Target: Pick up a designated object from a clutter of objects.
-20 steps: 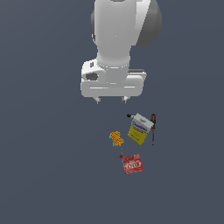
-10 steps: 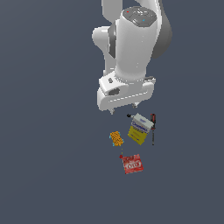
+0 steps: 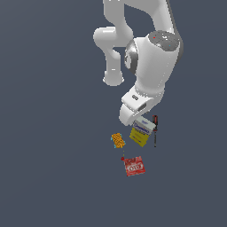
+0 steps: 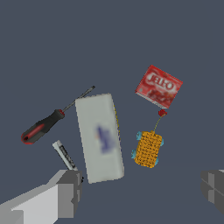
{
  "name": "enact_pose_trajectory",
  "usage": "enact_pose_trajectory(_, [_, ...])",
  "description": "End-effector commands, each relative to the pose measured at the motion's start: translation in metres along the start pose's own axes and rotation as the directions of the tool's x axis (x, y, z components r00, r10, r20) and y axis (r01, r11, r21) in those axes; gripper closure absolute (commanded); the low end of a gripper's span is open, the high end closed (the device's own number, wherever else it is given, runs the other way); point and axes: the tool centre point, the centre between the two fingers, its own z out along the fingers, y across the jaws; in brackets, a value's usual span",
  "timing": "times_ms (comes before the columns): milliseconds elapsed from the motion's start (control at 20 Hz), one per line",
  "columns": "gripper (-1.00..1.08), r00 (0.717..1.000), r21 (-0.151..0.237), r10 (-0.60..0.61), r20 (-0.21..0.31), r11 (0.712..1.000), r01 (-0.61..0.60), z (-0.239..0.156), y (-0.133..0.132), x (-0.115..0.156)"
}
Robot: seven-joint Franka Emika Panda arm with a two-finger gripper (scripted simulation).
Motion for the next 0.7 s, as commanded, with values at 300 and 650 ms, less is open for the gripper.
enact_pose_trajectory(300, [-0.92, 0.988, 0.008, -0.154, -0.008, 0.988, 0.154, 0.018, -0.024, 0.016])
enact_pose_trajectory(650, [-0.92, 0.985, 0.009, -0.172, -0.009, 0.985, 0.172, 0.021, -0.027, 0.018])
